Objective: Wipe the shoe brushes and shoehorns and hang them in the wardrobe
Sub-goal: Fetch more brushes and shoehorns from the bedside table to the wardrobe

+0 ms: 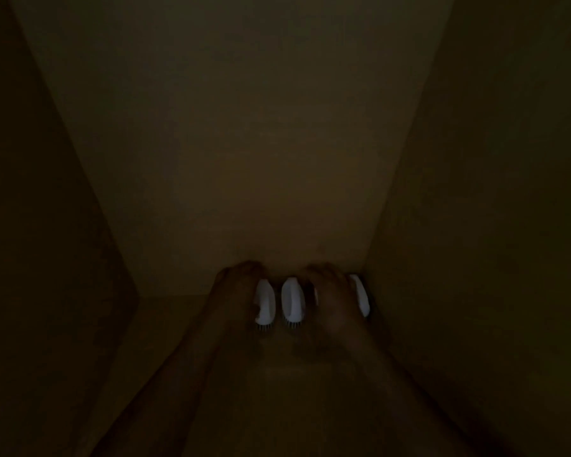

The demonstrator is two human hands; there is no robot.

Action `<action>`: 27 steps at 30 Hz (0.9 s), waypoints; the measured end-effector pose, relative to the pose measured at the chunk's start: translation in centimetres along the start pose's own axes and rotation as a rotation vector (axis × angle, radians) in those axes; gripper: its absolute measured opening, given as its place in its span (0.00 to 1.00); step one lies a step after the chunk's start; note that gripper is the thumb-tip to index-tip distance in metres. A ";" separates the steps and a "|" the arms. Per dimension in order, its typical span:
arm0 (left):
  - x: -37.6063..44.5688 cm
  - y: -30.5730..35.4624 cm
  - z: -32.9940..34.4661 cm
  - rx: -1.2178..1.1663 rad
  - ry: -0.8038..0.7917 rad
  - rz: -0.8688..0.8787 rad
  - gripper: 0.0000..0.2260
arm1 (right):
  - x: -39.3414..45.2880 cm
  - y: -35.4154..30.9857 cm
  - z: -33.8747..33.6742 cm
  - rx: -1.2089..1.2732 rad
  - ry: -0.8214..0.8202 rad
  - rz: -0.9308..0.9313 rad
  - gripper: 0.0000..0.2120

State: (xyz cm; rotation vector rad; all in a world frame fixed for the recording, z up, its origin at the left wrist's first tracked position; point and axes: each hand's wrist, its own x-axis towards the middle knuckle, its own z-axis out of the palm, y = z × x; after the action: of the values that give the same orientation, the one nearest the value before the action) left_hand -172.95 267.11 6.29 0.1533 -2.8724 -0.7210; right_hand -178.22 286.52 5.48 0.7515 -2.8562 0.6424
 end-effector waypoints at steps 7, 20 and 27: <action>-0.5 2.5 -5.5 0.139 0.063 0.120 0.31 | -1.0 -1.9 -6.4 0.102 0.014 0.045 0.29; -9.6 9.5 -12.6 0.143 0.399 0.156 0.27 | -7.7 -9.4 -13.4 0.220 0.209 0.012 0.25; -20.1 12.5 -15.5 0.218 0.570 0.034 0.25 | -14.9 -13.8 -15.9 0.323 0.265 -0.174 0.22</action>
State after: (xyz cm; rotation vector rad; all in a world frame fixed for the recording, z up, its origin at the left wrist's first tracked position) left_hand -151.01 273.86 22.75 0.2857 -2.3856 -0.2889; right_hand -158.35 289.12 21.74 0.8715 -2.4453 1.1004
